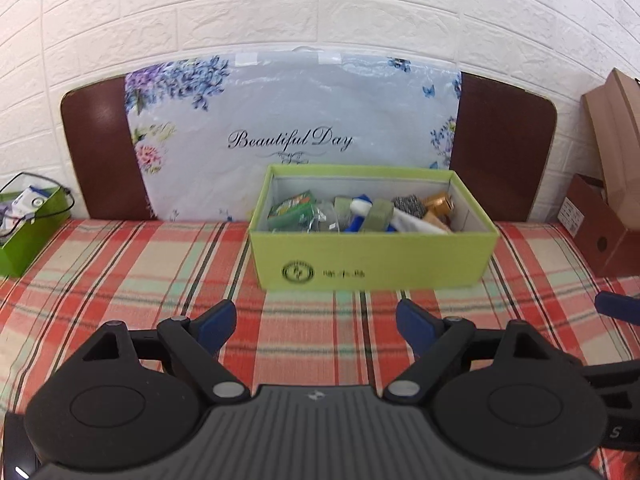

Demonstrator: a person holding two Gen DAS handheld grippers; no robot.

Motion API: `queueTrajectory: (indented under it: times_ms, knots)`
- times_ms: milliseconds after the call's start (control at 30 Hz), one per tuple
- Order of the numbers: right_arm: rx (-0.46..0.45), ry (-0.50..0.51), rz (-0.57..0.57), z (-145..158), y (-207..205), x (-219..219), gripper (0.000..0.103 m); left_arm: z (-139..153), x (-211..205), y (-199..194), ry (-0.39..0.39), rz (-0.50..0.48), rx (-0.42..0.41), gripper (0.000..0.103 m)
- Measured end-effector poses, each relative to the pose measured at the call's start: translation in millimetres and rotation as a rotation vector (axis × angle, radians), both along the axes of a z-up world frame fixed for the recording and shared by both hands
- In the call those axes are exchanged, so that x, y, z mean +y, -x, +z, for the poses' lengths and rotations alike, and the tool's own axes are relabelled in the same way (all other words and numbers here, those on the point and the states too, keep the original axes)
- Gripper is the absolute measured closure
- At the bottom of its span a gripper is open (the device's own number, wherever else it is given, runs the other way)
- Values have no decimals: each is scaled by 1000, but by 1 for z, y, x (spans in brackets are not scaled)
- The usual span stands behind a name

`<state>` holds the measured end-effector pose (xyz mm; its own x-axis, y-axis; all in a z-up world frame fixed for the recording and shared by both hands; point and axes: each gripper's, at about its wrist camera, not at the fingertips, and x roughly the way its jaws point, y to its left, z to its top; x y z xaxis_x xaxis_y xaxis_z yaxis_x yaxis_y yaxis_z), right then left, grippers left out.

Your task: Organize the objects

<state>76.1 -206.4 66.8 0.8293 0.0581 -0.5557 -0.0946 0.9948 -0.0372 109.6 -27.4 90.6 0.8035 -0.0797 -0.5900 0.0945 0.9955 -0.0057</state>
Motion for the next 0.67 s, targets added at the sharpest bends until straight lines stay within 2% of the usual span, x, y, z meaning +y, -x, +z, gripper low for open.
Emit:
queueTrajectory:
  times_ms: [133, 233, 333, 433, 667]
  knots:
    - [3, 2, -11, -3, 35, 10, 0, 1, 4, 34, -32, 25, -27, 13]
    - [-10, -6, -18, -7, 49, 11, 0, 1, 6, 51, -27, 11, -31, 11]
    - [-23, 19, -71, -10, 50, 9, 0, -1, 5, 59, -36, -9, -21, 10]
    - [-26, 2, -108, -12, 46, 3, 0, -5, 6, 63, -38, -13, -12, 10]
    - [6, 3, -121, -21, 34, 1, 0, -5, 9, 66, -15, -7, -24, 10]
